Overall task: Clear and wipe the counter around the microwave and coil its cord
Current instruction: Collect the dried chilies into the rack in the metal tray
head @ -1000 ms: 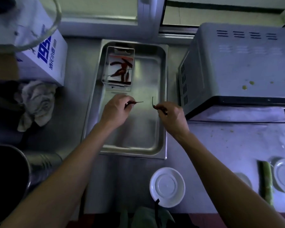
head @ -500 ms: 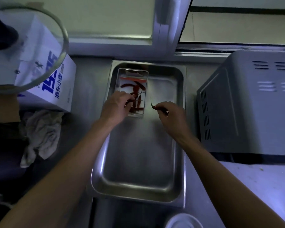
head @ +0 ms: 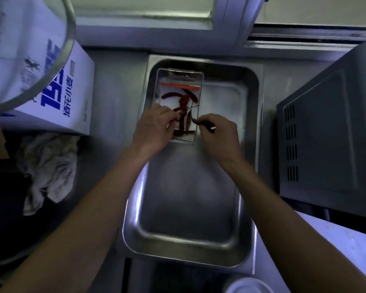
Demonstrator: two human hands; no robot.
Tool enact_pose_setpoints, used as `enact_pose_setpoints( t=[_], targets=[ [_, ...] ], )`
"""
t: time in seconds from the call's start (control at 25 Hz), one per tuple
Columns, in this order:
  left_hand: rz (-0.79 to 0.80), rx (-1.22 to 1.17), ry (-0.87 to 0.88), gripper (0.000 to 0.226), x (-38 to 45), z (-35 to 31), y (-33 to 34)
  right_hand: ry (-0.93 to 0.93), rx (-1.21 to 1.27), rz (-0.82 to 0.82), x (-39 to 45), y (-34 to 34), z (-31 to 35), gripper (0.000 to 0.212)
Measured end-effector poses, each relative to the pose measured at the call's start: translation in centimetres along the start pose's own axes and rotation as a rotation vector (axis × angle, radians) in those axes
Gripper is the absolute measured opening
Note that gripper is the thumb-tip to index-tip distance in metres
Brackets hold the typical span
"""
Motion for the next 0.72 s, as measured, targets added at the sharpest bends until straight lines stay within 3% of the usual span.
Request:
enact_pose_setpoints(
  t=[0.28, 0.72],
  targets=[
    [-0.065, -0.052, -0.021, 0.020, -2.0, 1.7, -1.8, -0.113, -0.053, -0.013, 2.8, 1.1, 2.3, 0.022],
    [-0.116, -0.074, -0.052, 0.018, -1.8, 4.4, -2.3, -0.136, -0.274, 0.305, 7.6, 6.3, 2.9, 0.023]
  ],
)
Point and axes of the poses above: each hand's wrist, its own x-axis towards the middle knuckle, its own y-axis out of the palm, z = x × y, the point moved 2 cm from there along x, towards the middle knuckle, and after that the axes turned 10 degrees about -y, right-handed, at the moved point
